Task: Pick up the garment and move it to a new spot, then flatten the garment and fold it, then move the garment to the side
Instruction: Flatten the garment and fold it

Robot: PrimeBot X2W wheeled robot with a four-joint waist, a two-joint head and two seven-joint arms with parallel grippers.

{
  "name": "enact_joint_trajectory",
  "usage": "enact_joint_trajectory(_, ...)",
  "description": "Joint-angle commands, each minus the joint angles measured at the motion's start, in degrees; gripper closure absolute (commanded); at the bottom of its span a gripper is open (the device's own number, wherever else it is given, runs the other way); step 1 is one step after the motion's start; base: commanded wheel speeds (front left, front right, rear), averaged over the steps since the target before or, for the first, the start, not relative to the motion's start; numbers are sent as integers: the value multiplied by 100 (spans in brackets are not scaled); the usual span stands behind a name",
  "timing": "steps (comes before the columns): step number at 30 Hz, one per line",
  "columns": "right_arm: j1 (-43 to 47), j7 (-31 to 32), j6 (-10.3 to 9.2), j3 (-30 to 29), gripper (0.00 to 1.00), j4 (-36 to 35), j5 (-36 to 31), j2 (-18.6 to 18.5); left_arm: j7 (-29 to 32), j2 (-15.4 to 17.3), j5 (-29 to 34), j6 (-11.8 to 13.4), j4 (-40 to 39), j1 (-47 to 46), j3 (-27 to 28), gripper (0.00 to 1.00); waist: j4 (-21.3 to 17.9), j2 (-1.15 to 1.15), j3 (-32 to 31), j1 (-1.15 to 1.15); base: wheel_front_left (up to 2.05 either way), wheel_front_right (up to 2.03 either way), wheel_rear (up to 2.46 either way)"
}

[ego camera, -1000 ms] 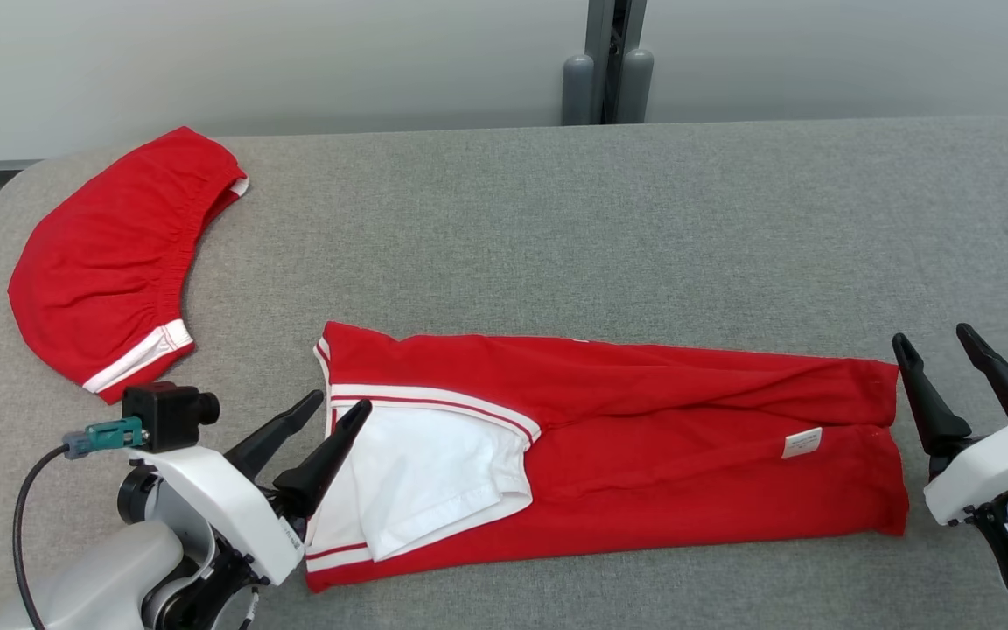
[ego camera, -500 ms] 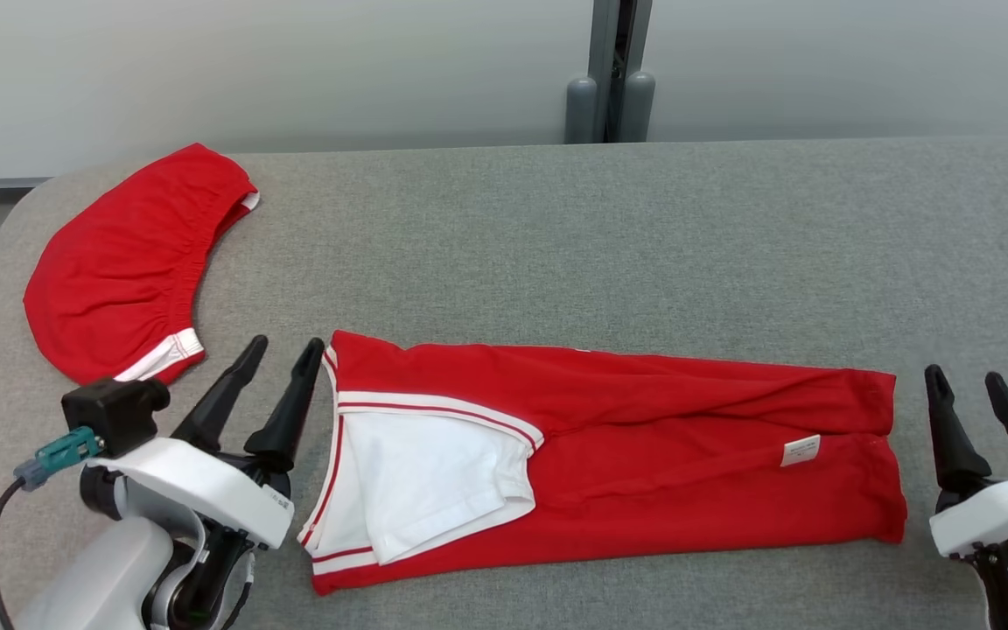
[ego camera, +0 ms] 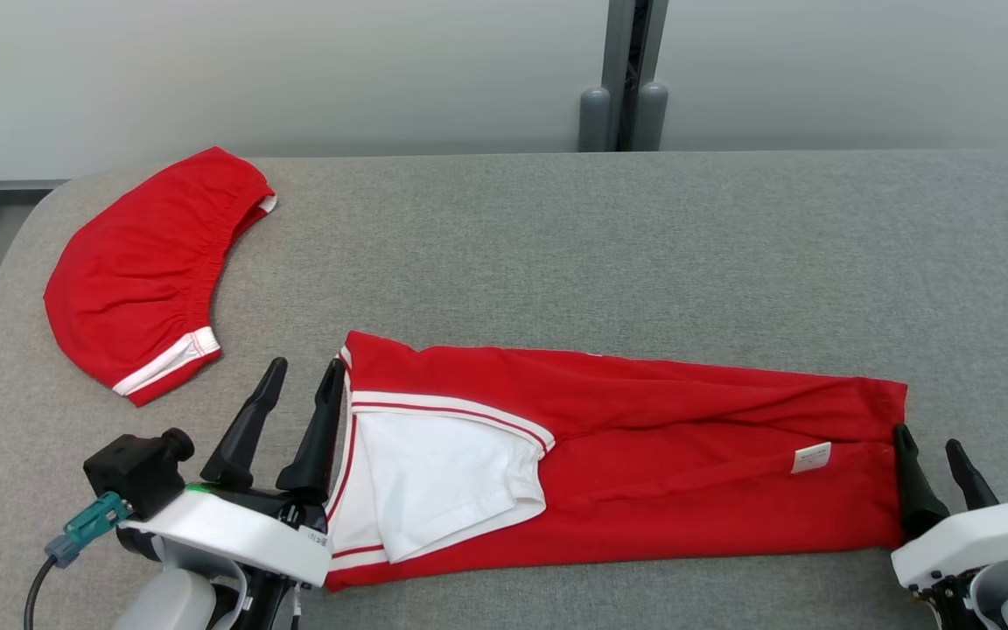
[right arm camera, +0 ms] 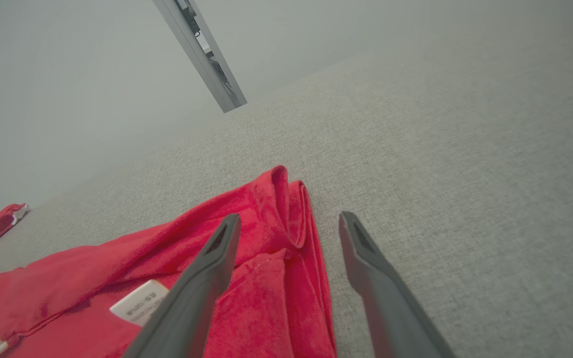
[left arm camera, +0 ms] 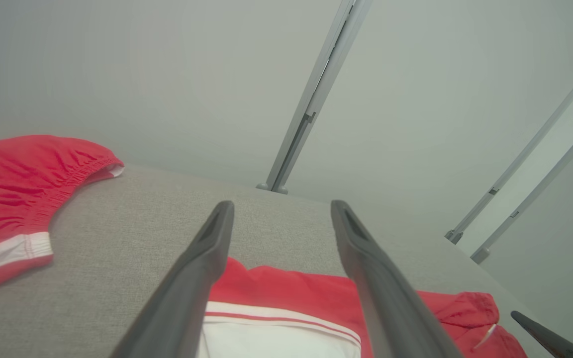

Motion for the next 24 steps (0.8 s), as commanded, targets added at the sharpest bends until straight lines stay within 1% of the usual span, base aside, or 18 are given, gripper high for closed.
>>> enact_joint_trajectory(1, -126, 18, 2, 28, 0, 99, 85, -30, -20, -12, 71, -54, 8, 23, 37, 0, 26, 0, 14, 0, 0, 0, 0)
enact_joint_trajectory(8, -512, 52, 2, 250, 0, 824, 424, -39, -20, -115, 197, -182, 69, 19, 96, 0, 132, 0, 80, 0, 0, 0, 0)
enact_joint_trajectory(13, -720, 96, 2, 375, 0, 1198, 750, -16, -20, -153, 239, -243, 127, -2, 84, 0, 199, 0, 120, 0, 0, 0, 0)
enact_joint_trajectory(24, -825, 279, 2, 775, 0, 1567, 1515, -18, -21, -181, 242, -294, 210, -98, 112, 0, 310, 0, 220, 0, 0, 0, 0)
